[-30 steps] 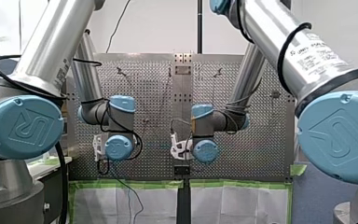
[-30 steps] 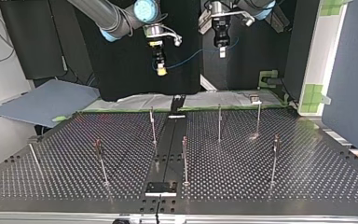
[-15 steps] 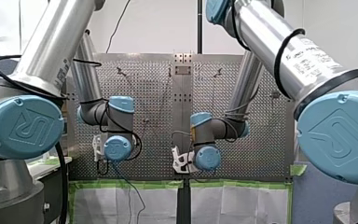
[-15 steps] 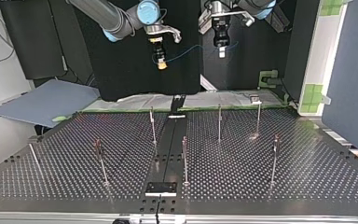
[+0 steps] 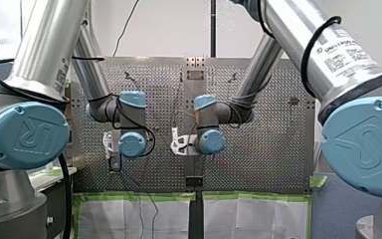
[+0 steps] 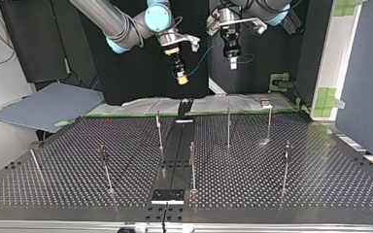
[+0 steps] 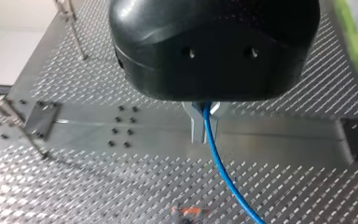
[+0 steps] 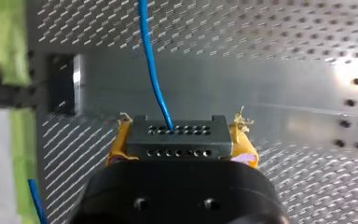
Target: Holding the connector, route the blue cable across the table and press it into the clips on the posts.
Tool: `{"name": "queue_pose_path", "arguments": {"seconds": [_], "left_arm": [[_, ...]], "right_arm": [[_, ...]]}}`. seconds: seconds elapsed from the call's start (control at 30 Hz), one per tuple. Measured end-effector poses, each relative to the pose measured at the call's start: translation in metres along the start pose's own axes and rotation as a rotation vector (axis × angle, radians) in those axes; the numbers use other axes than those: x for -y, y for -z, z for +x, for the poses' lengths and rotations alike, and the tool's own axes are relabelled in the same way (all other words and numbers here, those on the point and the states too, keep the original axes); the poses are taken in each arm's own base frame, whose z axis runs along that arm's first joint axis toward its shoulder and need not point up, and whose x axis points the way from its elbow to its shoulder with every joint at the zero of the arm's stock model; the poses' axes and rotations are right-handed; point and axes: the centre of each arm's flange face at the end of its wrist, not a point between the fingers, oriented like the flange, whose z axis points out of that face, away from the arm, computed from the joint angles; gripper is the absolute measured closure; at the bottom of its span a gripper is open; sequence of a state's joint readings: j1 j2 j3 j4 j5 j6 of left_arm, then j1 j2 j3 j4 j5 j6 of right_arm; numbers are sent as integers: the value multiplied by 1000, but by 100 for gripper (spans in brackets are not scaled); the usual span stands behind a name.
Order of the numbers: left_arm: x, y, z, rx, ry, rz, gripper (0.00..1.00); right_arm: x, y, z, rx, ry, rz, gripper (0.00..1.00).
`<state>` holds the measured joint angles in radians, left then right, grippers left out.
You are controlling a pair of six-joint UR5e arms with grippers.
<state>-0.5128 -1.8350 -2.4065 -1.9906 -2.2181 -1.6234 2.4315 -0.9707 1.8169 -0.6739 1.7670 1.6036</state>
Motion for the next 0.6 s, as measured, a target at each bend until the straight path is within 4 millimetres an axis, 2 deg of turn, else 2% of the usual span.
{"name": "queue_pose_path", "arguments": {"seconds": [0.27, 0.6], "left_arm": [[-8, -13, -25, 23, 0, -85, 100], [-14, -27, -62, 51, 13, -133, 100]], "right_arm": [[9, -13, 69, -79, -88, 75, 100], [23, -15, 147, -190, -120, 168, 100]]}}
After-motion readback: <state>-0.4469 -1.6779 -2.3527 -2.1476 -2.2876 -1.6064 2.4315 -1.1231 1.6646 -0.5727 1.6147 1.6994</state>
